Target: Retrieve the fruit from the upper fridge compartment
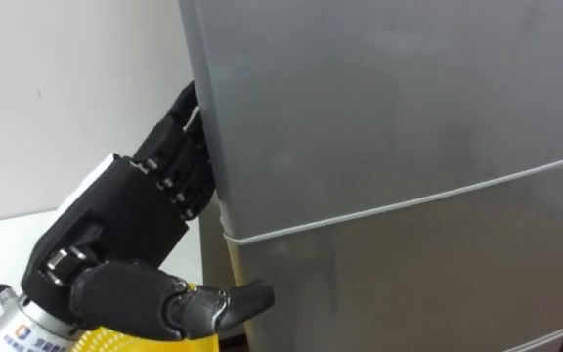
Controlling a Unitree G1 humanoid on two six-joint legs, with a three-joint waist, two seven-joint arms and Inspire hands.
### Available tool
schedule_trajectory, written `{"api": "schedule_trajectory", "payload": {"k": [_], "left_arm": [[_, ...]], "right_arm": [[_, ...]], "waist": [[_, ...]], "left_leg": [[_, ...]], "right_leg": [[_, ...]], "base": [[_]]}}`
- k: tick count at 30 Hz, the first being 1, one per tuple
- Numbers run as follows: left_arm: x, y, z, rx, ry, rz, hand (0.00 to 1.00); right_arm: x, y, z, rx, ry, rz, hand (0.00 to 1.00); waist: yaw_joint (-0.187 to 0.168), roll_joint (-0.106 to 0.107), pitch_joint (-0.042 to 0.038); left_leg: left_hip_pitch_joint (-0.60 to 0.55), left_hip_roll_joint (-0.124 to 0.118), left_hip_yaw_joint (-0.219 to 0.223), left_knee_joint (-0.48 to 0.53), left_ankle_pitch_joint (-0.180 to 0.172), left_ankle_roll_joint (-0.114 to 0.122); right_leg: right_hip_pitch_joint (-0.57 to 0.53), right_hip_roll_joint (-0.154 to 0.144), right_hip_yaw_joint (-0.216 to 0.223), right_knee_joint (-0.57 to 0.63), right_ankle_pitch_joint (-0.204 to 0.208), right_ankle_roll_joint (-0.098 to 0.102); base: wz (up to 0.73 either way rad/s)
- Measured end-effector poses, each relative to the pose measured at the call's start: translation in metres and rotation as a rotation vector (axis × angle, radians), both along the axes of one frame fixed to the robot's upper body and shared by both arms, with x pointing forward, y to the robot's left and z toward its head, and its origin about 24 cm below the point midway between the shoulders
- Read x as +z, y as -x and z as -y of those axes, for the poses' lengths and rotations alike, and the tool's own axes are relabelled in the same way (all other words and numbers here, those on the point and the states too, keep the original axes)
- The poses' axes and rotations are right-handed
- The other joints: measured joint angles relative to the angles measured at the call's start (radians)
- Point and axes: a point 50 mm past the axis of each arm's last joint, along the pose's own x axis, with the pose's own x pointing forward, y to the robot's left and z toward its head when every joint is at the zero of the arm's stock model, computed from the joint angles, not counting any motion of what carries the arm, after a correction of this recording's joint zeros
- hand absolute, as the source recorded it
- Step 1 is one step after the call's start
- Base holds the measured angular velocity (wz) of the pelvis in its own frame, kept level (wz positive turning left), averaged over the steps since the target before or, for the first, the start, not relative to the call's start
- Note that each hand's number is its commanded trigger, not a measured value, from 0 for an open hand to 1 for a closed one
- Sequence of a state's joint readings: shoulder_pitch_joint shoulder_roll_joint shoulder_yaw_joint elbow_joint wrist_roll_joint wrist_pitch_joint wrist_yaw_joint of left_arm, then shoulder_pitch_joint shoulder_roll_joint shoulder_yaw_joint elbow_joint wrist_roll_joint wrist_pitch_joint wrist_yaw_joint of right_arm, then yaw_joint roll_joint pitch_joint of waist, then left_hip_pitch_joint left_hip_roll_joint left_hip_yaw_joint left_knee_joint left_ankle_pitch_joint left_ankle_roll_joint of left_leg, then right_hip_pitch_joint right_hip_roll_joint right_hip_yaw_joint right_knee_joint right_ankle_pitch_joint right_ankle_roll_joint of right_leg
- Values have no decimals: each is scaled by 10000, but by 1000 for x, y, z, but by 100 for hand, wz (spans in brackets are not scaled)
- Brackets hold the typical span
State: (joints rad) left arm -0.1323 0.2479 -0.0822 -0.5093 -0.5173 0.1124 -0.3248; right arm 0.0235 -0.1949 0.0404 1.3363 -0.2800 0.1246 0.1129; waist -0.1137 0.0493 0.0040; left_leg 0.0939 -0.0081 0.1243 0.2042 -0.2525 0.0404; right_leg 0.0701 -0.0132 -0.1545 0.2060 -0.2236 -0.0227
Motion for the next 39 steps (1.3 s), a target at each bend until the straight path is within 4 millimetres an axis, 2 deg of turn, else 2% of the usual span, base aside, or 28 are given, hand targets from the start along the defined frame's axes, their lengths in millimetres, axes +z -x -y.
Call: {"api": "schedule_trajectory", "payload": {"k": [1, 2, 3, 4, 8, 21, 26, 33, 39], "left_arm": [[0, 0, 0, 13, 2, -13, 100], [0, 0, -1, 92, 34, -44, 84], [-1, -1, -3, 223, 69, -82, 57], [-1, -1, -4, 285, 75, -86, 0], [0, -1, -4, 168, 126, 13, 0], [-1, 3, 8, -831, 726, -130, 0], [-6, 5, 17, -1362, 479, -327, 0], [-7, 7, 20, -1929, 222, -227, 0], [-11, 8, 25, -2378, -38, -380, 0]], "right_arm": [[0, 0, 0, 39, -2, -17, 0], [0, 1, 0, 91, -2, -54, 0], [0, 1, 0, 137, 0, -70, 0], [0, 1, 0, 138, 0, -70, 0], [0, 1, 0, 144, 14, -61, 0], [0, 1, 1, 85, 79, -27, 0], [0, 2, 1, 64, 110, -76, 0], [0, 4, 2, 27, 112, -137, 0], [0, 4, 3, -82, 85, -124, 0]], "waist": [[18, 0, 0], [57, -1, 0], [94, 1, -1], [104, 8, -7], [104, 8, -46], [55, 20, -55], [-15, 41, -41], [-440, 109, 9], [-483, 123, 26]], "left_leg": [[1, 1, -1, 3, 0, 0], [3, 3, -2, 6, 0, 0], [4, 3, -3, 7, 0, 0], [3, 3, -5, 7, 0, 0], [2, 1, -14, 9, 0, 1], [-111, -1, -5, 170, 10, 19], [-142, 0, -2, 185, 10, 19], [-172, 10, 65, 156, 11, 18], [-181, 9, 148, 154, 10, 19]], "right_leg": [[3, 0, 0, 0, 3, -1], [12, 0, -5, 0, 6, -1], [17, 0, -14, 0, 8, -1], [19, -1, -24, -1, 9, -1], [39, -14, -93, -13, 13, 6], [49, -29, -135, -23, 27, 16], [25, -28, -128, -23, 34, 18], [39, -23, -91, -19, 34, 18], [12, -24, -2, -35, 34, 18]], "base": [[0], [0], [3], [4], [3], [1], [0], [0], [-4]]}}
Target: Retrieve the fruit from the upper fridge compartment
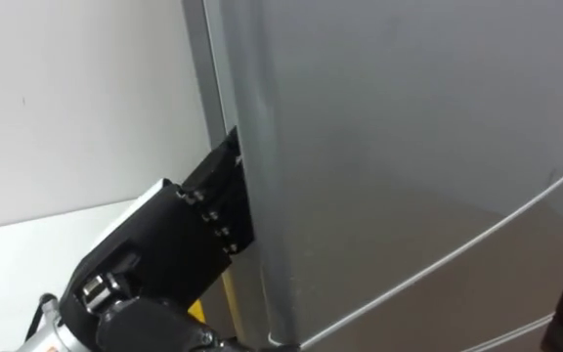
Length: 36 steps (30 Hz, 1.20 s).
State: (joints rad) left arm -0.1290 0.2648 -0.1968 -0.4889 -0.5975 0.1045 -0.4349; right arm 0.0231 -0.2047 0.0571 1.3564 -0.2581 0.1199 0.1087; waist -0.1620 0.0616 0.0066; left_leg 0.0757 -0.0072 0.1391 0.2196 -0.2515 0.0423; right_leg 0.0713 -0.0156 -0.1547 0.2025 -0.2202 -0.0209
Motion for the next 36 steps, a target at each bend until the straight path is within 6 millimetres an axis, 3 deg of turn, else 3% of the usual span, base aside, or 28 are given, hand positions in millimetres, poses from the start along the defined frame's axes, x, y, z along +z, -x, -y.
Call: {"api": "schedule_trajectory", "payload": {"k": [13, 21, 26, 31, 36], "left_arm": [[-1, 2, 6, -382, -80, -3, 0], [-2, 2, 8, -507, -94, -25, 0], [1, 3, 17, -861, -63, 86, 0], [4, 5, 29, -1469, -160, 270, 0], [7, 6, 35, -1789, -245, 443, 0]], "right_arm": [[2, -1, 6, -110, 93, 246, 0], [2, 5, 8, -199, 364, 234, 0], [2, 3, 8, -193, 355, 314, 0], [2, 3, 8, -191, 348, 311, 0], [2, 4, 9, -186, 375, 270, 0]], "waist": [[-12, 145, 4], [-42, 119, 8], [-353, 0, 52], [-609, -127, 2], [-827, -3, -81]], "left_leg": [[78, 13, 252, -128, 0, 0], [92, 37, 537, -152, 0, 0], [60, 31, 567, -206, 0, 0], [44, 30, 670, -202, 0, 1], [64, 41, 699, -202, 0, 1]], "right_leg": [[-77, 11, 159, 18, 2, 4], [-209, 25, 330, 38, 6, 10], [-214, 49, 435, 16, 31, 42], [-211, 39, 472, -46, 60, 65], [-208, 91, 733, -172, 197, 89]], "base": [[-3], [-5], [-4], [-5], [-13]]}}
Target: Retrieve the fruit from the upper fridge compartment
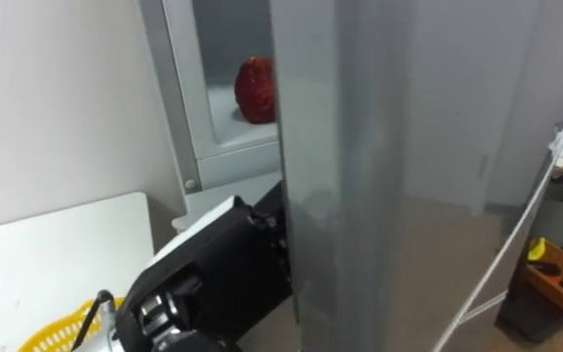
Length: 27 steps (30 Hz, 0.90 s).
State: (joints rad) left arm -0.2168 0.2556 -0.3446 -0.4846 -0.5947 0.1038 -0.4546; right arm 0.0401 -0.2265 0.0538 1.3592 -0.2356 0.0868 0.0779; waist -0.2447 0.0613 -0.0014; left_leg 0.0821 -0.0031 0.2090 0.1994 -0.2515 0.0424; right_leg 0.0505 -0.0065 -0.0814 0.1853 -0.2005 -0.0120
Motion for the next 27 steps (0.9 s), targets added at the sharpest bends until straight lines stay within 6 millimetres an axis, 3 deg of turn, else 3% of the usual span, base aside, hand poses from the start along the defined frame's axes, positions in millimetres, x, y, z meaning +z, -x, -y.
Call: {"api": "schedule_trajectory", "payload": {"k": [11, 27], "left_arm": [[5, -3, 5, -341, -121, 304, 0], [6, 0, 15, -1069, -192, 444, 0]], "right_arm": [[0, 7, 3, -104, -19, -176, 0], [1, 13, 6, -781, -19, -136, 0]], "waist": [[-182, 264, 54], [-464, 293, 53]], "left_leg": [[1, 78, 280, 6, 0, 1], [-18, 120, 391, 33, 0, 1]], "right_leg": [[-189, 100, 253, 3, 89, -26], [-277, 164, 508, 10, 138, -57]], "base": [[-5], [-6]]}}
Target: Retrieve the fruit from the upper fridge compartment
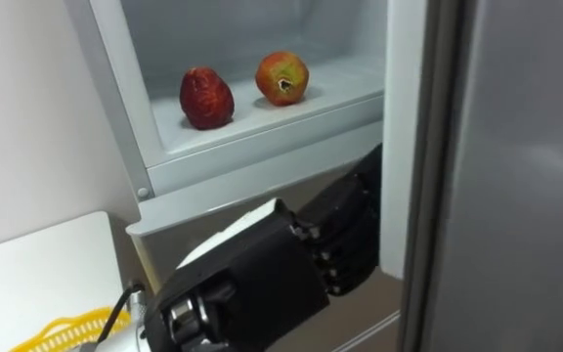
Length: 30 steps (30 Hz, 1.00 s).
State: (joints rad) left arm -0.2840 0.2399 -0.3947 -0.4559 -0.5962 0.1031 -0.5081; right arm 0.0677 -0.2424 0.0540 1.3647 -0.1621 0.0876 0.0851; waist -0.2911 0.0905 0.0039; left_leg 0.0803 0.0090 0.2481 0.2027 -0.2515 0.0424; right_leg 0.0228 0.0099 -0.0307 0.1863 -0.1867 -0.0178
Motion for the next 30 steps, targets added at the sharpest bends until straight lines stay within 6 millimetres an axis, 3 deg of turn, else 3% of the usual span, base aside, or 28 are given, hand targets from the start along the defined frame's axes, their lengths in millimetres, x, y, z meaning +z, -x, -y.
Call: {"api": "schedule_trajectory", "payload": {"k": [7, 18, 30], "left_arm": [[4, -3, 3, -159, -118, 199, 0], [15, -4, 41, -1431, -190, 503, 0], [25, -2, 50, -1812, -145, 905, 0]], "right_arm": [[0, -1, 0, -47, -14, 23, 0], [0, -4, -1, 144, -32, 55, 0], [0, -9, -2, 23, -112, 240, 0]], "waist": [[-70, 11, 19], [-188, 93, 81], [-565, 94, 80]], "left_leg": [[27, 1, 29, -40, 0, 0], [0, 4, 205, -41, 0, -1], [38, 20, 520, -37, -1, -1]], "right_leg": [[-4, 10, 40, 2, 1, -1], [-39, -9, 26, -12, 3, 6], [-46, -10, 132, -23, 1, 0]], "base": [[0], [-1], [-4]]}}
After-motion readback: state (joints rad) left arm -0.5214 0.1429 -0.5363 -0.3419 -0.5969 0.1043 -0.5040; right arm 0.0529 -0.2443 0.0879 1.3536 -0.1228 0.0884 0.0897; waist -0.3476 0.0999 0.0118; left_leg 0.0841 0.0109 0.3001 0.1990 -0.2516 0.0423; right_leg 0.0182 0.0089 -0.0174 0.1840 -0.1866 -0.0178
